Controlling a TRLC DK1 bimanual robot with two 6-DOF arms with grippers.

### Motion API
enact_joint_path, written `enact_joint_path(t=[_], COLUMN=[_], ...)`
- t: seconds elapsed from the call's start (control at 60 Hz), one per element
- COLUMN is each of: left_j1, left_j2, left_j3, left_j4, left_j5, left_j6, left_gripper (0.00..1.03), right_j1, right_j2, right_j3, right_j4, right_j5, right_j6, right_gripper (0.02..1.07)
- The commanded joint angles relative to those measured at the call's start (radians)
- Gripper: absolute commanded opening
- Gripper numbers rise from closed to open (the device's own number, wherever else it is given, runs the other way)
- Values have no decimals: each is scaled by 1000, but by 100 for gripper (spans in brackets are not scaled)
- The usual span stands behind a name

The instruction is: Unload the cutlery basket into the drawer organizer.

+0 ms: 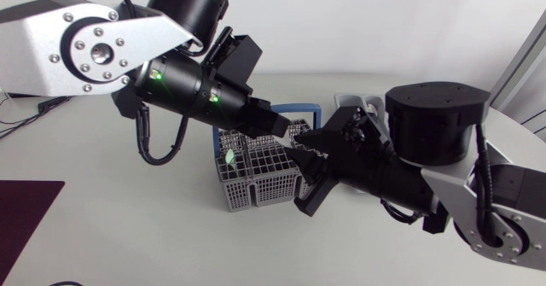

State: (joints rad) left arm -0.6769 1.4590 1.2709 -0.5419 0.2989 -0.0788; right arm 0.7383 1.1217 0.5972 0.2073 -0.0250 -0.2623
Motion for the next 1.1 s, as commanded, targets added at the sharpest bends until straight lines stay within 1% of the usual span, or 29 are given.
enact_joint_path(t=[0.0, 0.083, 0.167, 0.267, 0.367, 0.383, 0.417, 0.45, 0.467, 0.517, 0.533, 0.617, 0.667, 0.75, 0.783, 0.817, 0.883, 0.9, 0.917, 1.083], left_j1=[-4, -6, -7, -9, -7, -6, -3, -3, -1, 2, 4, 7, 11, 16, 20, 27, 36, 39, 43, 120], left_j2=[11, 11, 11, 11, 9, 9, 4, 3, 1, -3, -3, -6, -9, -14, -15, -19, -25, -28, -32, -77], left_j3=[30, 31, 31, 31, 33, 35, 36, 38, 39, 44, 44, 54, 61, 65, 68, 71, 76, 77, 81, 110], left_j4=[-9, -9, -10, -10, -10, -10, -10, -10, -10, -10, -10, -15, -18, -20, -21, -24, -29, -32, -35, -58], left_j5=[11, 11, 13, 13, 13, 13, 13, 13, 13, 13, 13, 11, 13, 11, 11, 11, 11, 11, 11, 11], left_j6=[-19, -19, -19, -19, -21, -21, -21, -21, -21, -22, -22, -22, -24, -24, -24, -24, -24, -24, -24, -21], left_gripper=[14, 14, 14, 14, 15, 17, 28, 32, 37, 47, 49, 67, 72, 72, 77, 79, 79, 81, 83, 88], right_j1=[10, 13, 16, 18, 18, 18, 16, 16, 16, 18, 18, 18, 16, 16, 15, 13, 13, 13, 12, -10], right_j2=[16, 20, 20, 24, 23, 21, 16, 10, 9, -2, -5, -23, -36, -56, -62, -69, -85, -88, -92, -152], right_j3=[26, 26, 26, 26, 24, 24, 19, 15, 13, 9, 7, -2, -5, -17, -20, -23, -36, -37, -39, -59], right_j4=[10, 4, 1, -3, -8, -9, -11, -11, -13, -23, -25, -39, -51, -65, -68, -77, -86, -89, -92, -146], right_j5=[10, 10, 10, 8, 4, 0, -1, -3, -6, -10, -10, -23, -29, -44, -50, -58, -62, -64, -66, -105], right_j6=[15, 15, 14, 15, 17, 17, 17, 17, 17, 17, 17, 15, 14, 12, 12, 11, 8, 6, 6, -17], right_gripper=[28, 27, 25, 19, 17, 17, 17, 17, 17, 17, 17, 17, 17, 17, 17, 17, 17, 17, 17, 17])
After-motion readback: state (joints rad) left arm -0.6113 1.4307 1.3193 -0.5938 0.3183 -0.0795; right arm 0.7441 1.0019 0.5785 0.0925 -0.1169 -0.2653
